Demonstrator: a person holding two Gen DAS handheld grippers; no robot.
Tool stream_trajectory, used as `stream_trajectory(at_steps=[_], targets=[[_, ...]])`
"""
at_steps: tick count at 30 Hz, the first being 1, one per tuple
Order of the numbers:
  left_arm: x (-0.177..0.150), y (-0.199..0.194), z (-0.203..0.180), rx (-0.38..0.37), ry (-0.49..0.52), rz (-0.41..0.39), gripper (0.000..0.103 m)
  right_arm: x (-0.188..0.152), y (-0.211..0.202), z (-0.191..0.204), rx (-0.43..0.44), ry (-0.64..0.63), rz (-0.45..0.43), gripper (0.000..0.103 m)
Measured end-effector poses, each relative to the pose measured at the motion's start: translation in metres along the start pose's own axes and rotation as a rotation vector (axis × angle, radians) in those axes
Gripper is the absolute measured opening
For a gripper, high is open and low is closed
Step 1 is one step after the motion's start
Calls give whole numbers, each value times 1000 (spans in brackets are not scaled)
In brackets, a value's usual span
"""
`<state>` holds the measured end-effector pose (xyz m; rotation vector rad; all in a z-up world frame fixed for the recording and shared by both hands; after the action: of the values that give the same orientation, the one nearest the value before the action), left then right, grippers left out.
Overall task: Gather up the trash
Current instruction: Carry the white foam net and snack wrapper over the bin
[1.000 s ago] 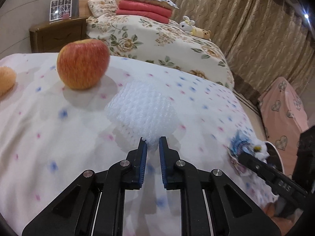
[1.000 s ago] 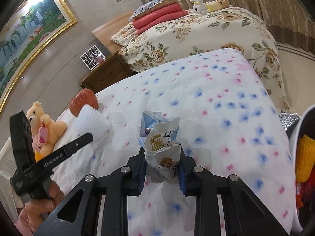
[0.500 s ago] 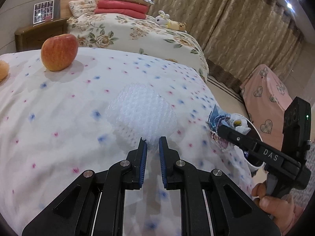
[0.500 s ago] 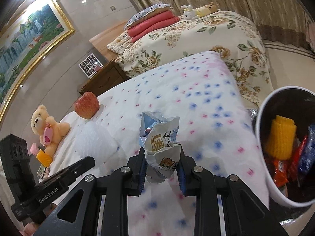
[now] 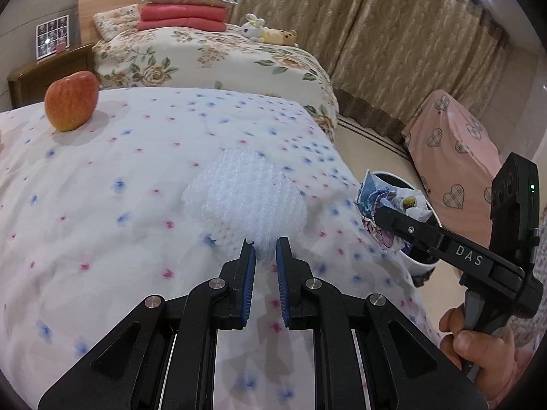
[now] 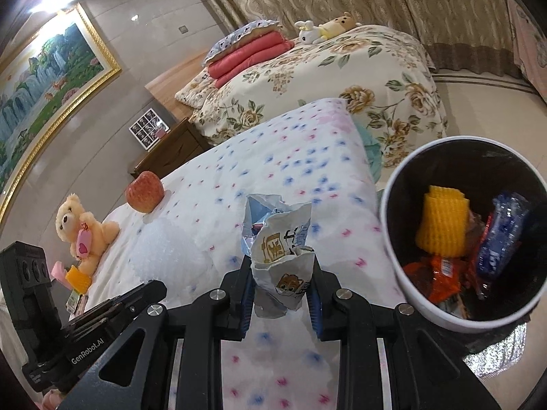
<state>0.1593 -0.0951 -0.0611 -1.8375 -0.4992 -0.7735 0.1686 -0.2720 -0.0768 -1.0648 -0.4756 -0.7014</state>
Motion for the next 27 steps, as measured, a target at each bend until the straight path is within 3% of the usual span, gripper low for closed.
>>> stream_trajectory(at_steps=[27], targets=[[-9, 7, -73, -72, 136, 21, 12, -6, -53, -57, -68, 99, -70, 27]])
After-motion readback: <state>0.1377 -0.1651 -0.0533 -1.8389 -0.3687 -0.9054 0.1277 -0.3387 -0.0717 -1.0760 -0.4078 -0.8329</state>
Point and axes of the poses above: each gripper's, at about its wrist camera, not at the fingertips, and y roughly the way its jaws point, z to its left, x to its top, the point moved 5 cm from there along y, roughly the way its jaws point, and after that the axes turned 2 degrees about -z, right-handed, at the moved point
